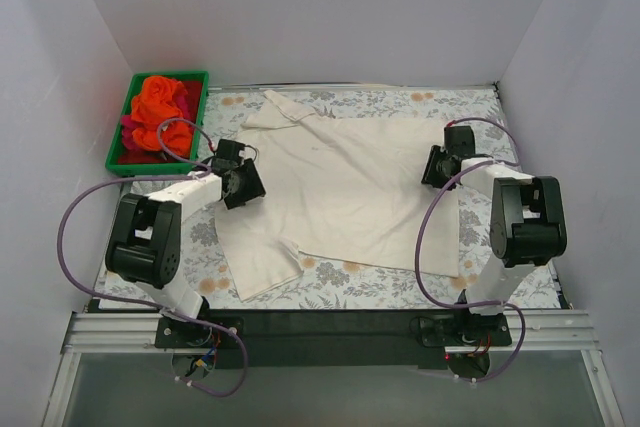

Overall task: Fold and stack the t-shirts
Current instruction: Flatten the tshirt out

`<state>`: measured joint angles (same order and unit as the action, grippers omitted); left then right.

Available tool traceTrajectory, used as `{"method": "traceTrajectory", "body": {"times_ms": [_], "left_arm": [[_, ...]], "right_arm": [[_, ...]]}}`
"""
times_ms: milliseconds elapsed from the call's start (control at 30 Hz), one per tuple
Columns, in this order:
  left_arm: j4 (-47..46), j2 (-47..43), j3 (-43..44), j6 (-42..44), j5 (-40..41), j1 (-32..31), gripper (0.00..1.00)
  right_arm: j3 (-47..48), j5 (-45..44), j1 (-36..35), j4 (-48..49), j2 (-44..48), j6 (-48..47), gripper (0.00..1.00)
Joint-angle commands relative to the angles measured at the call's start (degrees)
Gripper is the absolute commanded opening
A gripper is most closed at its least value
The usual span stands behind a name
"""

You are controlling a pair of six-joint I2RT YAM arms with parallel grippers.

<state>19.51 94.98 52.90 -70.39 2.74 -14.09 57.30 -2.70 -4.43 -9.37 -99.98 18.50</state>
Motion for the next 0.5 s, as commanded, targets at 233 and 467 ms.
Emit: {"method": "traceTrajectory", "body": {"times_ms": [233,467], "left_arm": [[14.8,-13.9,-9.1,-12.1,5.8,0.9,0.45],[16.5,-26.0,-17.2,-15.6,2.3,1.3,0.45]], "right_arm": [[-12.2,-4.5,3.8,-5.7,9.3,6.3,0.42],[-13.4,-8.1,6.0,-9.3,17.0,5.8,0.46]]}}
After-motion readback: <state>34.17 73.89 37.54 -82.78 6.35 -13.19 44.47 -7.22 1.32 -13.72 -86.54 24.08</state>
